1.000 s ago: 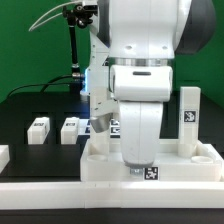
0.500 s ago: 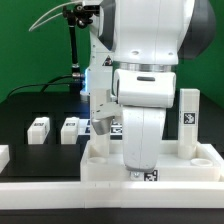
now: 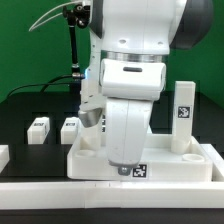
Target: Assemble desk
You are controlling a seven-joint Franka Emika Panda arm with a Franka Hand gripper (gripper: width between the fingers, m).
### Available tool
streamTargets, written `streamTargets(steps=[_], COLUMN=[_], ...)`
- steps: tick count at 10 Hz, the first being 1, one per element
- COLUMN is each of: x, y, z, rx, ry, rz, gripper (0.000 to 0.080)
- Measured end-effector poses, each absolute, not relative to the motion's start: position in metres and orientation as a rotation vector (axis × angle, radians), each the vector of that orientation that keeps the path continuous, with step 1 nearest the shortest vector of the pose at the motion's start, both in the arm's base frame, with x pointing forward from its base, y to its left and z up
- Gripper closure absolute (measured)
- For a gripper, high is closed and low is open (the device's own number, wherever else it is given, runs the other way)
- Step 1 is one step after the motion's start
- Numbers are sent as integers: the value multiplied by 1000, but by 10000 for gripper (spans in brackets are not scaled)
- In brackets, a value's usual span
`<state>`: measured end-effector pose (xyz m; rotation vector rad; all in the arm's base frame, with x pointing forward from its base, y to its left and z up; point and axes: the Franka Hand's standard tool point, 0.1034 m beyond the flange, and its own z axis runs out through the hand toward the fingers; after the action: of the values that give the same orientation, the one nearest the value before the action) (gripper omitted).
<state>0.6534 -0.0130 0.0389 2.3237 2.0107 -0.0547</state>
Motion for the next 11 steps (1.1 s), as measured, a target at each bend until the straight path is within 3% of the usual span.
streamTargets(steps=[2,8,9,10,11], x=[650,651,651,651,651], y=[-5,-3,-3,-4,-4], z=[30,30,30,30,30], rx=[2338,2343,2343,2344,2344], ry=[2008,2002,2001,2001,2000], rz=[-66,-62,-61,-63,-63], gripper=[737,738,669,669,469])
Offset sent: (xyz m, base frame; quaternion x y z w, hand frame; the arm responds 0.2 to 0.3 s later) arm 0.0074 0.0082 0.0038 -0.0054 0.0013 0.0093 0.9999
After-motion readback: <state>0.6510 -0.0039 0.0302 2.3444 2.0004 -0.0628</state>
